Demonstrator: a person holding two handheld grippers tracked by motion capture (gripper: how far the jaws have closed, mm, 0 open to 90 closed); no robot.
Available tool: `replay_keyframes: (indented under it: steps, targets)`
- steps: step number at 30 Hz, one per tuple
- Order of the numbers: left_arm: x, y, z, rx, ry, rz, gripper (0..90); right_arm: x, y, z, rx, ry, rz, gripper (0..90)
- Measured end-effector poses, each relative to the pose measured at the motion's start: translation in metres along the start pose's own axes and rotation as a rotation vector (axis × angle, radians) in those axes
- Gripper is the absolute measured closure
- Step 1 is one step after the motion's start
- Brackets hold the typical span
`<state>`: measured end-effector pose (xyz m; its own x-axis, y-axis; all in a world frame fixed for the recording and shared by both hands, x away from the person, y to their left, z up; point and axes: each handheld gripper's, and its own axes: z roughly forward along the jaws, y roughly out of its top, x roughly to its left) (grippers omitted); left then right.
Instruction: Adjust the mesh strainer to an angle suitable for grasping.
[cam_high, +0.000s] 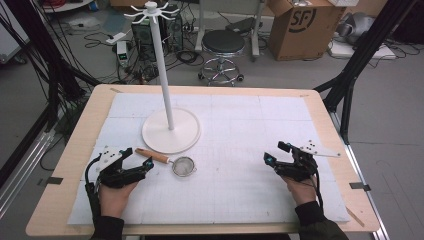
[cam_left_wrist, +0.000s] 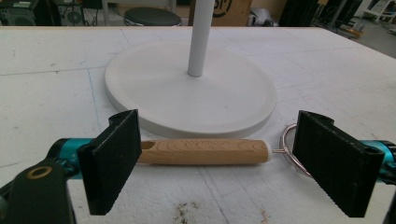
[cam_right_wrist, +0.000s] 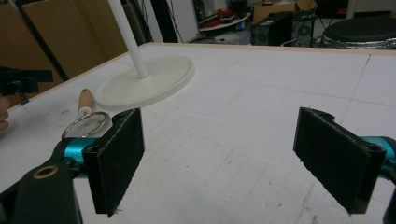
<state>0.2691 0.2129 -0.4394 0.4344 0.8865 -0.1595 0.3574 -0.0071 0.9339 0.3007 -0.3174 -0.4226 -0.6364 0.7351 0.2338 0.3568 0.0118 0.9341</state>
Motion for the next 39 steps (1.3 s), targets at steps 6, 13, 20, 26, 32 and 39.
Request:
replay_keyframes:
  steps: [6,13,20,26,32,39]
  targets:
    - [0.000,0.000,-0.001,0.000,0.000,0.004,16.0,0.000,0.000,0.000,-0.001,0.001,-0.002,15.6]
    - [0.000,-0.001,0.000,0.005,0.003,0.005,16.0,0.000,0.000,0.000,-0.002,0.001,0.002,15.6]
    - [0.000,-0.001,-0.001,0.006,0.003,0.004,16.0,0.000,0.000,0.001,-0.006,0.005,-0.002,15.6]
    - [0.012,0.000,0.006,-0.001,0.017,-0.032,31.1,0.000,0.000,0.002,-0.002,0.008,-0.003,15.6]
    - [0.028,0.005,0.013,0.032,0.018,-0.057,66.6,0.000,0.000,0.002,-0.005,0.006,0.002,15.6]
    - [0.050,0.019,0.016,0.098,0.041,-0.063,89.7,0.001,-0.001,0.002,0.005,0.003,-0.004,16.1]
